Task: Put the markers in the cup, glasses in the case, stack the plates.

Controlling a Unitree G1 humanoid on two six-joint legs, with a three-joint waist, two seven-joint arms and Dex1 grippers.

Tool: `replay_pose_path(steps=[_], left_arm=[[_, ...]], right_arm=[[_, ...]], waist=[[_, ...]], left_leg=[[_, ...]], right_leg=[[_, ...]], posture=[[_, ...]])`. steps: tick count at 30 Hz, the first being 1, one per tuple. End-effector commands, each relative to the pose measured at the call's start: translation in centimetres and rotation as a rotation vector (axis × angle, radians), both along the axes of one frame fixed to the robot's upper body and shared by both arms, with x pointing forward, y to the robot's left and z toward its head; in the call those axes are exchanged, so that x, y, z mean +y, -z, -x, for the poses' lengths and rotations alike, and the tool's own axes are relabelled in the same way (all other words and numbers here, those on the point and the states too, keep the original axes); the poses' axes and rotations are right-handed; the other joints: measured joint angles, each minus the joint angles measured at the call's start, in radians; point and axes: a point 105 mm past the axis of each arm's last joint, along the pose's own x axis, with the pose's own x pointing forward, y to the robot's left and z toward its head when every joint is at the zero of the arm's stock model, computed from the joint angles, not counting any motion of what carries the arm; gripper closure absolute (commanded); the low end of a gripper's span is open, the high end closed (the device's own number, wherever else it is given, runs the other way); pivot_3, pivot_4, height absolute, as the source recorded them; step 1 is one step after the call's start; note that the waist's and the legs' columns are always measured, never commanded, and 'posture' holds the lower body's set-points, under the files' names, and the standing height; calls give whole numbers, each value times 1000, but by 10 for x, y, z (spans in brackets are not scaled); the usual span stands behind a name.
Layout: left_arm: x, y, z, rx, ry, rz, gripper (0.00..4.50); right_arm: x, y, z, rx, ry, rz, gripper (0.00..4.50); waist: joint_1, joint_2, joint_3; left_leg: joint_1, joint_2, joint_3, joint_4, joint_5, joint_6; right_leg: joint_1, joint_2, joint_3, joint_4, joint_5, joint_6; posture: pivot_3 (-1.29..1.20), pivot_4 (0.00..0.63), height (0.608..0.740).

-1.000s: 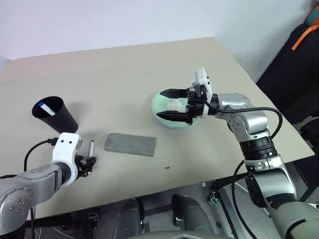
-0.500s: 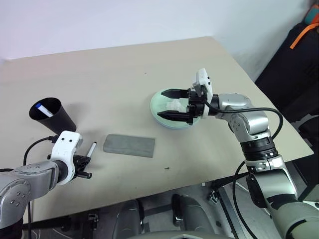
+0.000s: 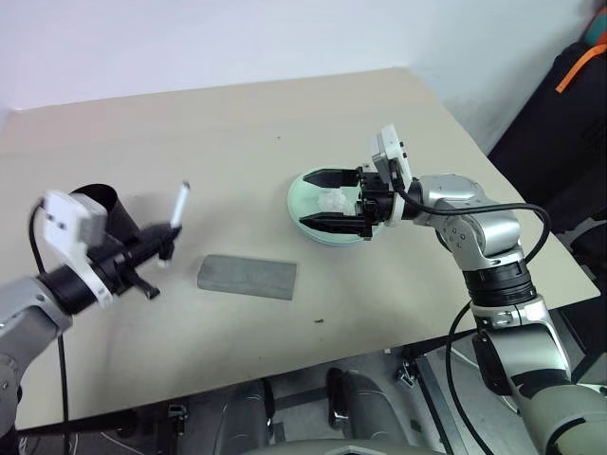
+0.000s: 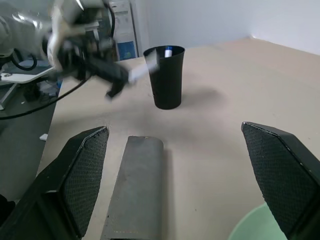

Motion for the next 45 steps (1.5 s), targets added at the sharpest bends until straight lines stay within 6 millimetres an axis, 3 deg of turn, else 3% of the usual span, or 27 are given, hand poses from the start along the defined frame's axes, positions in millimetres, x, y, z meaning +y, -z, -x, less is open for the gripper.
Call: replay_pose_path(steps=[1, 7, 12, 23, 28, 41, 45], left_arm=[[16, -44, -2, -290, -119, -34, 4485], [43, -70, -15, -484, -224, 17, 4485], [57, -57, -21, -462, -208, 13, 4485], [109, -15, -39, -406, -425, -2, 4485], [114, 9, -46, -343, -439, 22, 4485], [110, 36, -58, -233, -454, 77, 4485], [108, 39, -56, -220, -442, 64, 3229]], right_arm=[[3, -13, 3, -47, -25, -26, 22], [5, -16, 5, -30, -39, -32, 22], [3, -14, 8, -23, -44, -18, 22], [4, -11, 9, -20, -45, -5, 22], [3, -10, 8, -29, -41, -3, 22], [1, -10, 4, -58, -19, 10, 22], [0, -9, 5, -61, -13, 11, 22]], waist=[[0, 0, 0], [-2, 0, 0], [-2, 0, 0], [-1, 0, 0], [-1, 0, 0], [-1, -1, 0], [-1, -1, 0]], left_leg=[[0, 0, 0, 0, 0, 0], [0, 0, 2, 0, 0, 0], [0, 1, 2, 0, 0, 1], [0, 1, 2, 1, 0, 1], [0, 1, 3, 1, 0, 1], [0, 1, 3, 1, 0, 1], [0, 1, 3, 1, 0, 1]], right_leg=[[0, 0, 0, 0, 0, 0], [1, 1, 0, 1, 1, 1], [0, 2, 0, 2, 1, 1], [0, 1, 0, 2, 1, 1], [0, 1, 0, 2, 1, 1], [0, 1, 0, 3, 1, 1], [0, 1, 0, 3, 1, 1]], posture=[[0, 150, 735], [0, 150, 735], [0, 150, 735], [0, 150, 735], [0, 150, 735], [0, 150, 735], [0, 150, 735]])
